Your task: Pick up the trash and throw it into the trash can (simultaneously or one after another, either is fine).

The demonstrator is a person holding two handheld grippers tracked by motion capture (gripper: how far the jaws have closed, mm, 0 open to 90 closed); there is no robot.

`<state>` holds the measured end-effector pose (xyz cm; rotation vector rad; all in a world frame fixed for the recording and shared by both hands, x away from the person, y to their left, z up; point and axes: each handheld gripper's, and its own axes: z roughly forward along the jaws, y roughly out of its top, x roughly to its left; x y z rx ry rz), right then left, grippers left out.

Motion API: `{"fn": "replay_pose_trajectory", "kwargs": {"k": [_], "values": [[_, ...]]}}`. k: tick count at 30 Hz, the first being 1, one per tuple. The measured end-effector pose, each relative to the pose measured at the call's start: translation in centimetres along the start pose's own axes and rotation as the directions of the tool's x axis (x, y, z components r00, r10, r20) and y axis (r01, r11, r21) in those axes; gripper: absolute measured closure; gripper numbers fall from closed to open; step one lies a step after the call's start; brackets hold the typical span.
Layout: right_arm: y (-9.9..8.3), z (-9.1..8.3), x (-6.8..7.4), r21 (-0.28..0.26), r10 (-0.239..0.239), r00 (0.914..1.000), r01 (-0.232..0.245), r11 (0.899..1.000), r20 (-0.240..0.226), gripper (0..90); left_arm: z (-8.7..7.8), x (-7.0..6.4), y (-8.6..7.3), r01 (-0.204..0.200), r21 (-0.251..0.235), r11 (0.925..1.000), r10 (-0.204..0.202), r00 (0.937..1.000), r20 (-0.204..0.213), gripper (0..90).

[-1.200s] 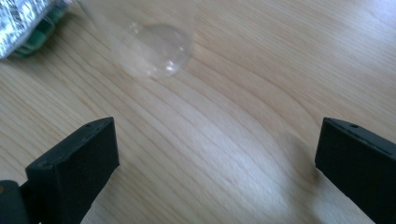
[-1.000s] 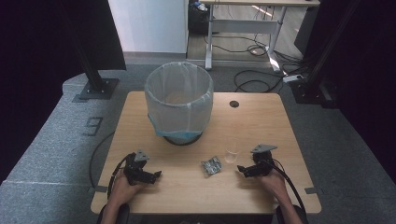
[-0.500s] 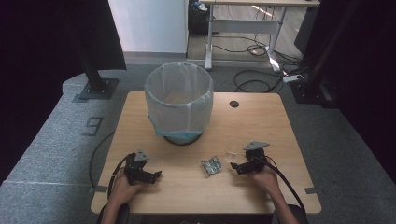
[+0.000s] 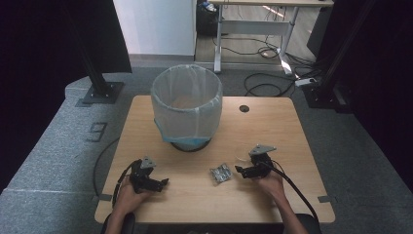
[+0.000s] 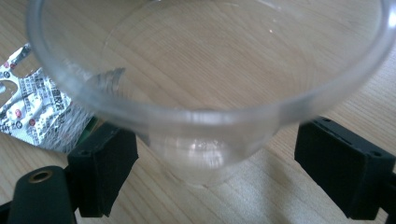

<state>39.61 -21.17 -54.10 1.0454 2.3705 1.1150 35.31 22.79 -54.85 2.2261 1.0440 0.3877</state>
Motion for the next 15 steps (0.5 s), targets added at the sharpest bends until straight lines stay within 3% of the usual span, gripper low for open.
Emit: {"fn": "replay_pose_trajectory", "kwargs": {"k": [5, 10, 15], "values": [[0.26, 0.20, 0.11, -0.006, 0.001, 1.0000, -0.001, 1.000, -0.005, 14.6, 0.00, 0.00, 0.00, 0.000, 0.000, 1.0000, 0.000, 1.0000, 0.000, 0.0], [0.68, 0.22, 0.45, -0.014, -0.033, 0.9991, 0.033, 0.999, -0.025, 32.2, 0.00, 0.00, 0.00, 0.000, 0.000, 1.0000, 0.000, 1.0000, 0.000, 0.0], [0.89, 0.01, 0.64, -0.022, -0.041, 0.9988, 0.041, 0.999, -0.028, 35.7, 0.00, 0.00, 0.00, 0.000, 0.000, 1.0000, 0.000, 1.0000, 0.000, 0.0]]}}
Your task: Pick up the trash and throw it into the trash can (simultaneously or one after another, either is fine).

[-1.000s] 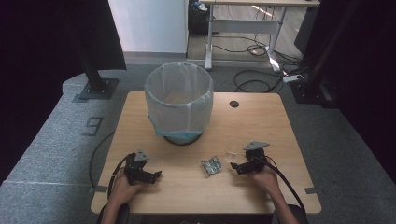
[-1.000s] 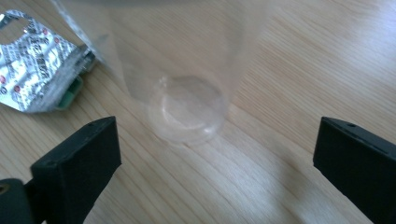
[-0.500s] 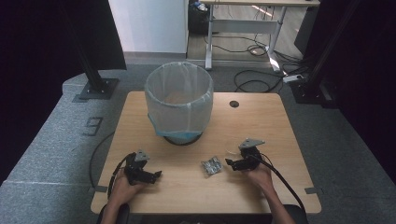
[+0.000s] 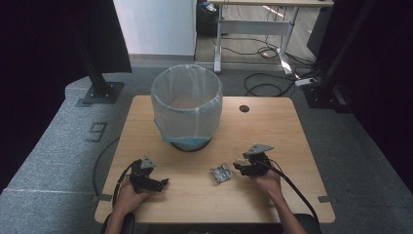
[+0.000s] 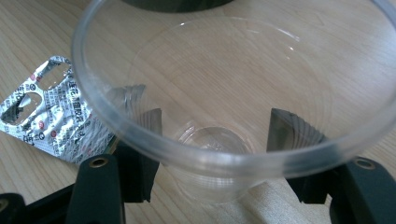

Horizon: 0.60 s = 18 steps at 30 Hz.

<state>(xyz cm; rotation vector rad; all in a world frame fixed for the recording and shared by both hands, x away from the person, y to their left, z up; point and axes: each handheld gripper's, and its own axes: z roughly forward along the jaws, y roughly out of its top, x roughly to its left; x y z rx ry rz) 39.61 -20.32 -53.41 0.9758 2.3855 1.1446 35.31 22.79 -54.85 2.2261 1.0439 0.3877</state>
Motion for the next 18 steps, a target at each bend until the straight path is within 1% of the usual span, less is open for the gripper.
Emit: {"fn": "replay_pose_trajectory", "kwargs": {"k": [5, 12, 18], "values": [[0.3, -0.3, -0.1, -0.002, 0.005, 1.0000, -0.005, 1.000, -0.008, 36.1, 0.0, 0.0, 0.0, 0.000, 0.000, 1.0000, 0.000, 1.0000, 0.000, 0.0], [0.9, -0.9, -0.2, 0.002, -0.002, 0.9999, 0.002, 1.000, -0.016, 36.3, 0.0, 0.0, 0.0, 0.000, 0.000, 1.0000, 0.000, 1.0000, 0.000, 0.0], [1.9, -1.6, -0.1, -0.017, 0.001, 0.9994, -0.001, 1.000, -0.033, 36.3, 0.0, 0.0, 0.0, 0.001, 0.000, 1.0000, -0.001, 1.0000, -0.001, 0.0]]}}
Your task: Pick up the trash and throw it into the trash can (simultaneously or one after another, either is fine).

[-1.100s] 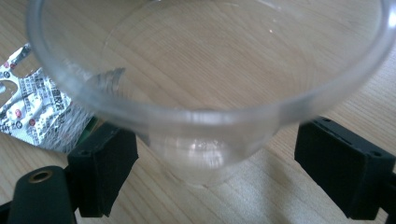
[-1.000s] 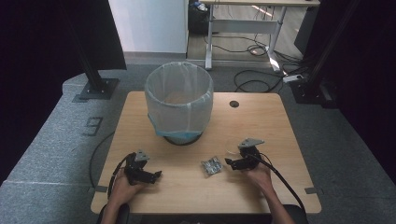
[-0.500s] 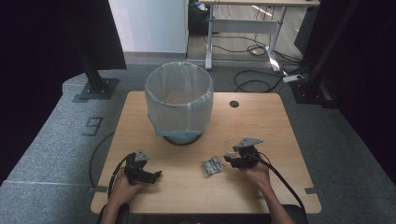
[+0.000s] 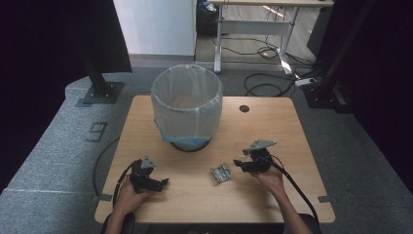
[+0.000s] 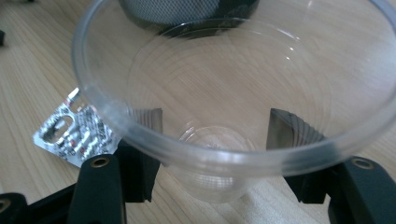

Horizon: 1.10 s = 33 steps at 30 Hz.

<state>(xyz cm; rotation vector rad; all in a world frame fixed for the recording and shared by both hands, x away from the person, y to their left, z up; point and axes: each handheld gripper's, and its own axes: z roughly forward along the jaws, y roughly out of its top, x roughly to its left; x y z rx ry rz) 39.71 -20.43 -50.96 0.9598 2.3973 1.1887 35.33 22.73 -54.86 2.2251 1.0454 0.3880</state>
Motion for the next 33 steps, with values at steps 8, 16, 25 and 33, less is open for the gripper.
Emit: {"fn": "replay_pose_trajectory", "kwargs": {"k": [8, 16, 25, 33], "values": [[1.2, -0.7, 0.0, 0.003, -0.009, 1.0000, 0.009, 1.000, -0.003, 36.3, 0.0, 0.0, 0.0, 0.000, 0.000, 1.0000, 0.000, 1.0000, 0.001, 0.0], [2.3, -1.4, 0.2, -0.003, -0.002, 0.9996, 0.002, 1.000, -0.027, 36.4, 0.0, 0.0, 0.0, 0.000, 0.000, 1.0000, 0.000, 1.0000, 0.001, 0.0], [3.7, -2.2, 0.2, -0.001, 0.004, 0.9992, -0.004, 1.000, -0.041, 36.7, 0.0, 0.0, 0.0, -0.001, 0.001, 1.0000, 0.001, 1.0000, 0.001, 0.0], [5.3, -3.0, 0.0, -0.005, -0.004, 0.9988, 0.004, 1.000, -0.050, 37.0, 0.0, 0.0, 0.0, 0.001, 0.000, 1.0000, -0.001, 1.0000, 0.001, 0.0]]}}
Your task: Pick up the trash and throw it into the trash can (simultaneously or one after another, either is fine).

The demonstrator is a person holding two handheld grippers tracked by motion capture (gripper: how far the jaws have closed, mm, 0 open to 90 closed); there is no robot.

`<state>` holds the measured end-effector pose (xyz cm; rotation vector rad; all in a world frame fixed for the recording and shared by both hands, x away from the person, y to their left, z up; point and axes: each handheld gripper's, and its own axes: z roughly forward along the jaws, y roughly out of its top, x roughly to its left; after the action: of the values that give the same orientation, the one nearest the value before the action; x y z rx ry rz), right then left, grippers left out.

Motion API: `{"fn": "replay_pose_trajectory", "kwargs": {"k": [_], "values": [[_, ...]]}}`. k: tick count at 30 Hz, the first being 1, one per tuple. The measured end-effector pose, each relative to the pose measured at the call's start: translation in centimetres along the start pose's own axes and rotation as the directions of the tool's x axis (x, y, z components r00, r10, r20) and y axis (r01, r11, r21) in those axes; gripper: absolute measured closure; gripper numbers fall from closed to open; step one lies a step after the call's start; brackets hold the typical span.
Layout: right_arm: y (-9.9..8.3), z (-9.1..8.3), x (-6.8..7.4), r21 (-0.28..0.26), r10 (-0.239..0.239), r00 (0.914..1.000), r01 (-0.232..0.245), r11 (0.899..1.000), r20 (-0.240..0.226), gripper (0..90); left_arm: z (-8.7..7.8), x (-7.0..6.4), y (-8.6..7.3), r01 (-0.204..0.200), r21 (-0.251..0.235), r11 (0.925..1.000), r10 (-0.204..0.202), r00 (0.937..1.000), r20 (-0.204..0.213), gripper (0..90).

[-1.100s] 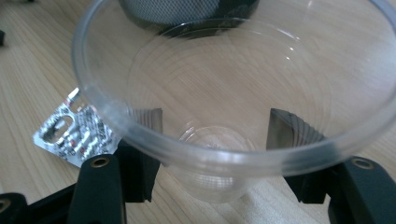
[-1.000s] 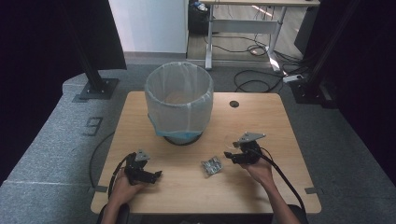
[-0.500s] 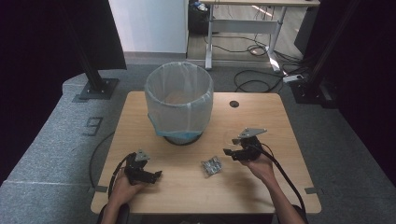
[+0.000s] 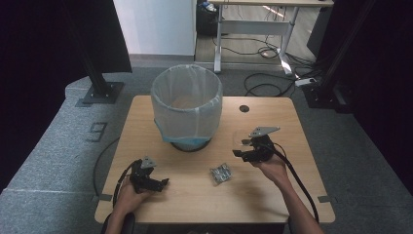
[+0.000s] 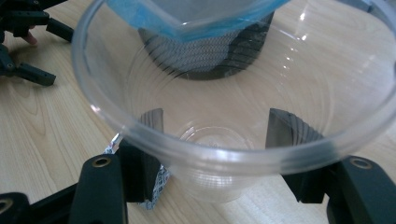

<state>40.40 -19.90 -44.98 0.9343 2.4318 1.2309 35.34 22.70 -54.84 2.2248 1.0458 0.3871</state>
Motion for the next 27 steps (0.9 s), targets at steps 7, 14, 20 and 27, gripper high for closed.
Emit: {"fn": "replay_pose_trajectory", "kwargs": {"k": [7, 14, 20, 27], "values": [[1.1, -0.5, -0.4, 0.003, 0.000, 0.9999, 0.000, 1.000, 0.011, 37.1, 0.0, 0.0, 0.0, 0.000, 0.000, 1.0000, 0.000, 1.0000, 0.000, 0.0], [2.6, -1.1, -0.9, -0.004, 0.005, 1.0000, -0.005, 1.000, 0.007, 37.1, 0.0, 0.0, 0.0, 0.000, 0.000, 1.0000, 0.000, 1.0000, 0.001, 0.0], [3.7, -1.7, -1.3, -0.004, 0.009, 0.9999, -0.009, 1.000, 0.005, 37.1, 0.0, 0.0, 0.0, 0.000, 0.000, 1.0000, 0.000, 1.0000, 0.000, 0.0], [5.1, -2.3, -1.5, 0.001, 0.003, 1.0000, -0.003, 1.000, 0.004, 36.9, 0.0, 0.0, 0.0, 0.000, 0.000, 1.0000, 0.000, 1.0000, 0.001, 0.0]]}}
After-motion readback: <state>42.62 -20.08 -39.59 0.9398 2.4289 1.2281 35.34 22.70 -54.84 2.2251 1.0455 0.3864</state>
